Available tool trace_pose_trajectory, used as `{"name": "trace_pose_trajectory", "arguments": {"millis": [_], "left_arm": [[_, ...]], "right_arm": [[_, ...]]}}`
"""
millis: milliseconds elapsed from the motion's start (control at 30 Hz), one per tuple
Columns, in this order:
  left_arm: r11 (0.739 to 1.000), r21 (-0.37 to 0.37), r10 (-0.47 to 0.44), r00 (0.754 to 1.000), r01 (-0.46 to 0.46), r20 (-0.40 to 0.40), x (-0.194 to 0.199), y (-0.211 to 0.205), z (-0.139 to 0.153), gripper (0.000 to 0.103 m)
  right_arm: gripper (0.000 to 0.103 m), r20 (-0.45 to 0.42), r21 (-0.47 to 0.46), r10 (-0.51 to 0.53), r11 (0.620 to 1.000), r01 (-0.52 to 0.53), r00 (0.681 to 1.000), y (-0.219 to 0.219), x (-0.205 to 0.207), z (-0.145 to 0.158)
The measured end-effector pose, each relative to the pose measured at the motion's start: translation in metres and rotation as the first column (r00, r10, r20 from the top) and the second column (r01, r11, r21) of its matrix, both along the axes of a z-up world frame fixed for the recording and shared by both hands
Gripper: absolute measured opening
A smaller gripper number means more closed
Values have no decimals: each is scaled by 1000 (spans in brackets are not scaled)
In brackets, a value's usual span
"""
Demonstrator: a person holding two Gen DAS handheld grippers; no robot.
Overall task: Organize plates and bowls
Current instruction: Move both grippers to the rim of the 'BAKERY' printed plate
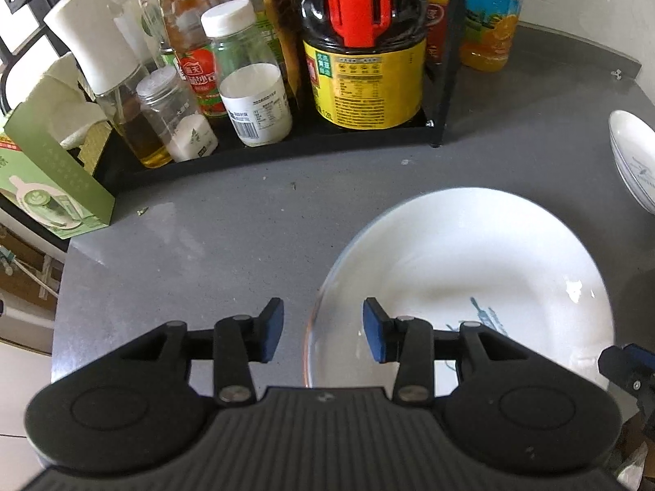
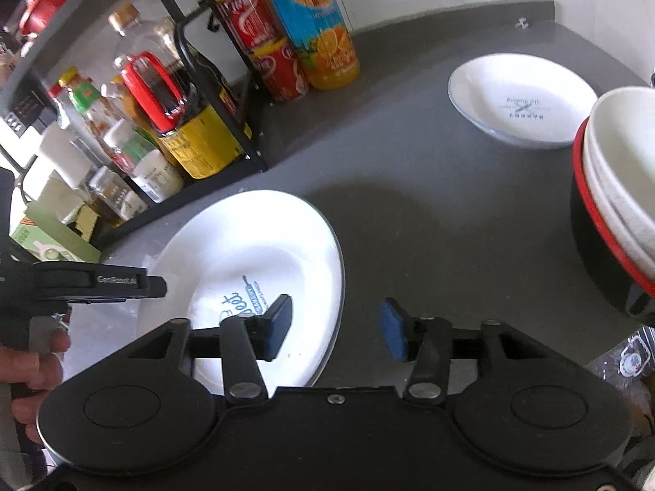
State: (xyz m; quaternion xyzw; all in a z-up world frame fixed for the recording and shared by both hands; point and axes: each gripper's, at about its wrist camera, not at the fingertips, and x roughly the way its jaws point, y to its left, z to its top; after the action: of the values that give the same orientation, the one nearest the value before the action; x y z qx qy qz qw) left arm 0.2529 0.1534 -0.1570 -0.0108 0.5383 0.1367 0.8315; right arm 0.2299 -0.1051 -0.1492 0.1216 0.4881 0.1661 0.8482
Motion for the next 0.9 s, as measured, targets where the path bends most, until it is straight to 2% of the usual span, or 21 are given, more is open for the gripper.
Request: {"name": "trace_pose_trajectory", "arguments": {"millis": [67, 167, 233, 367, 567, 900], "left_arm": [[1000, 5, 17, 1000, -17, 1, -3, -4, 4, 48], [999, -11, 42, 999, -42, 22, -9, -9, 12, 57], [998, -8, 56, 998, -56, 24, -12, -15, 17, 63], [998, -27, 61, 997, -60, 39, -23, -27, 29, 76], [997, -50, 67, 997, -65, 39, -47, -48, 43, 86], [992, -76, 98, 995, -97, 23, -88, -92, 54, 88]], "right_arm": [[66, 8, 11, -1, 1000, 1, 1000, -4, -2, 5], [78, 36, -2, -6, 1000, 6, 999, -12, -7, 12], [79, 53, -13, -15, 1000, 16, 998, -19, -11, 16], [94, 79, -15, -34, 999, 35, 996, -38, -22, 24], [100, 80, 9, -44, 999, 43, 996, -67, -39, 35], [103, 91, 27, -54, 998, 51, 994, -113, -67, 61]]}}
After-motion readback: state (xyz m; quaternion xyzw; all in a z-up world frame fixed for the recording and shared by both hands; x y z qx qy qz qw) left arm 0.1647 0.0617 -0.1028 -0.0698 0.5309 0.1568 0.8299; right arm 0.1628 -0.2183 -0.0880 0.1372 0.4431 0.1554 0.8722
